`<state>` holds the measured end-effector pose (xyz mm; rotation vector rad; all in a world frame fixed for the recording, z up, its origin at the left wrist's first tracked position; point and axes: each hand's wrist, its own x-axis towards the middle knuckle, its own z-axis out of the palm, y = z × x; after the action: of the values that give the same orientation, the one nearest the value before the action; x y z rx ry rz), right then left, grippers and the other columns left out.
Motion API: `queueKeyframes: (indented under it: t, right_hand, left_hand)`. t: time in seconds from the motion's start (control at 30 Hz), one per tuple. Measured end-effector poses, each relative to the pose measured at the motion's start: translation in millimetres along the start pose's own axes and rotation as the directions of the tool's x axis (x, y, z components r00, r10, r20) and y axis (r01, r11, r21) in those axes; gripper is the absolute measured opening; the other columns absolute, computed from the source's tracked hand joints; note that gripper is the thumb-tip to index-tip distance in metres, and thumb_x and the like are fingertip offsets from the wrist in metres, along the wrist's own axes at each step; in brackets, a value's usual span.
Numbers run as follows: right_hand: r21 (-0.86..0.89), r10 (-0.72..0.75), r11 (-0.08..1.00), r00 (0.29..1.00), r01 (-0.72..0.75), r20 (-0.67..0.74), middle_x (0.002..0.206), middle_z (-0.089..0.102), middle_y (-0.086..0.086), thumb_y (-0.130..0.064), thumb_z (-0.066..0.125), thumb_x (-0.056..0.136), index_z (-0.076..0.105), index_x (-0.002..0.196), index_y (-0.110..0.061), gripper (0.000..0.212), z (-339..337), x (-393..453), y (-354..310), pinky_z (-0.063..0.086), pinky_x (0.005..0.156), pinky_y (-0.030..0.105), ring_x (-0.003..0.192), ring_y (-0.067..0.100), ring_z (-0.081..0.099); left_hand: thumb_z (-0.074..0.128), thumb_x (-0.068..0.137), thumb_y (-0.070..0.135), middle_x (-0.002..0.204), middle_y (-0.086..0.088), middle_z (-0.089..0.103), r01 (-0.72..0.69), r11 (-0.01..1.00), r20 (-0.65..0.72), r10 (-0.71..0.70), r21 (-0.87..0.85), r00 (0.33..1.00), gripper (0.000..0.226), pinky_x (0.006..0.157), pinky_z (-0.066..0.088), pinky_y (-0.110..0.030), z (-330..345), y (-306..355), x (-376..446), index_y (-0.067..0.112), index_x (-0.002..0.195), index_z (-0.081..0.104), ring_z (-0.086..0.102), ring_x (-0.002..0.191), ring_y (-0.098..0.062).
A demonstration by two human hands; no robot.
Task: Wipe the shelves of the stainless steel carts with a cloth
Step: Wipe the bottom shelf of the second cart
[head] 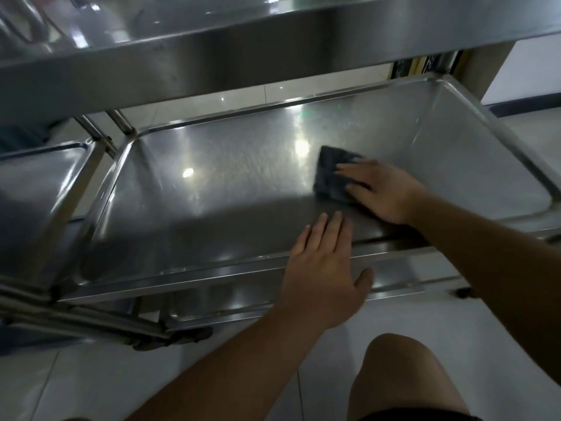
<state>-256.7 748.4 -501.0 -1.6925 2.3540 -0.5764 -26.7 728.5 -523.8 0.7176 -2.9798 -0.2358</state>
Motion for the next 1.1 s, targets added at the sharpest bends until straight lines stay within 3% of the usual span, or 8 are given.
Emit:
queueKeyframes:
  t: [0.17, 0.3, 0.4, 0.53, 0.67, 0.83, 0.97, 1.1]
  right_hand:
    - [-0.036, 0.424, 0.897, 0.882, -0.44, -0.205, 0.147, 0.052, 0.018, -0.036, 0.037, 0.106, 0.055, 0.137, -0.02, 0.039, -35.4, -18.5, 72.5, 0.036, 0.115, 0.057, 0.137, 0.038, 0.045]
    - [-0.019, 0.634, 0.756, 0.739, -0.655, -0.229, 0.154, 0.041, 0.015, -0.035, 0.032, 0.1, 0.045, 0.144, -0.013, 0.051, -15.7, 6.7, 41.2, 0.026, 0.12, 0.058, 0.147, 0.04, 0.028]
    - [-0.056, 0.518, 0.839, 0.826, -0.542, -0.224, 0.149, 0.046, 0.01, -0.033, 0.035, 0.101, 0.053, 0.137, -0.015, 0.044, 16.6, 37.7, -24.6, 0.031, 0.118, 0.053, 0.145, 0.035, 0.031]
    - [-0.145, 0.07, 0.987, 0.997, -0.072, -0.02, 0.162, 0.041, -0.007, -0.044, 0.038, 0.106, 0.048, 0.15, -0.031, 0.047, 56.1, 59.5, -104.8, 0.027, 0.121, 0.043, 0.153, 0.02, 0.026]
    - [-0.069, -0.237, 0.968, 0.969, 0.242, 0.076, 0.156, 0.047, -0.018, -0.054, 0.038, 0.101, 0.047, 0.15, -0.039, 0.052, 61.7, 31.9, -104.6, 0.026, 0.118, 0.036, 0.151, 0.01, 0.03]
    - [-0.058, 0.146, 0.986, 0.974, -0.158, -0.175, 0.148, 0.058, 0.01, -0.043, 0.05, 0.101, 0.061, 0.138, -0.021, 0.045, 25.8, 23.4, -6.9, 0.038, 0.118, 0.049, 0.139, 0.033, 0.05]
    - [-0.042, 0.569, 0.803, 0.786, -0.595, -0.243, 0.14, 0.054, 0.024, -0.048, 0.029, 0.092, 0.055, 0.129, -0.014, 0.057, 7.0, 61.0, 21.7, 0.04, 0.111, 0.058, 0.13, 0.045, 0.048]
    - [-0.042, 0.561, 0.81, 0.795, -0.585, -0.232, 0.145, 0.05, 0.02, -0.044, 0.029, 0.093, 0.053, 0.136, -0.012, 0.059, 40.5, 121.5, -59.7, 0.033, 0.112, 0.058, 0.138, 0.041, 0.04]
  left_hand:
    - [0.047, 0.108, 0.05, 0.178, 0.003, 0.016, -0.027, 0.972, -0.055, 0.014, -0.235, 0.998, 0.069, 0.127, -0.009, -0.023, -22.1, -24.3, -10.0, 0.021, 0.168, 0.029, 0.006, 0.163, -0.012]
    - [0.042, 0.109, 0.051, 0.175, 0.001, 0.027, 0.179, 0.975, -0.076, -0.19, -0.13, 0.979, 0.062, 0.132, 0.012, -0.037, -44.6, -105.2, -31.1, 0.022, 0.164, 0.038, 0.021, 0.161, -0.018]
    - [0.038, 0.107, 0.051, 0.171, -0.007, 0.035, 0.403, 0.911, -0.105, -0.411, -0.089, 0.906, 0.062, 0.128, 0.026, -0.045, -62.2, -180.3, -45.5, 0.017, 0.159, 0.043, 0.032, 0.157, -0.027]
    - [0.028, 0.104, 0.061, 0.17, -0.007, 0.033, 0.54, 0.839, -0.06, -0.543, -0.06, 0.837, 0.069, 0.124, 0.03, -0.053, -66.4, -229.1, -56.7, 0.022, 0.16, 0.037, 0.033, 0.156, -0.028]
    - [0.02, 0.098, 0.068, 0.159, -0.005, 0.044, 0.51, 0.858, -0.081, -0.513, -0.05, 0.855, 0.075, 0.117, 0.038, -0.051, -60.4, -233.2, -59.6, 0.022, 0.153, 0.041, 0.046, 0.144, -0.028]
    - [0.019, 0.099, 0.066, 0.162, -0.008, 0.043, 0.49, 0.871, -0.097, -0.491, -0.038, 0.866, 0.076, 0.122, 0.034, -0.05, -58.3, -236.0, -60.2, 0.019, 0.155, 0.041, 0.042, 0.148, -0.028]
    - [0.017, 0.099, 0.067, 0.17, -0.006, 0.034, 0.508, 0.861, -0.094, -0.508, -0.032, 0.856, 0.081, 0.128, 0.023, -0.045, -56.5, -236.1, -58.7, 0.02, 0.162, 0.035, 0.03, 0.157, -0.025]
    - [0.022, 0.106, 0.062, 0.173, -0.003, 0.029, 0.505, 0.862, -0.111, -0.506, -0.034, 0.855, 0.072, 0.13, 0.017, -0.044, -52.6, -239.0, -59.0, 0.022, 0.165, 0.031, 0.023, 0.16, -0.022]
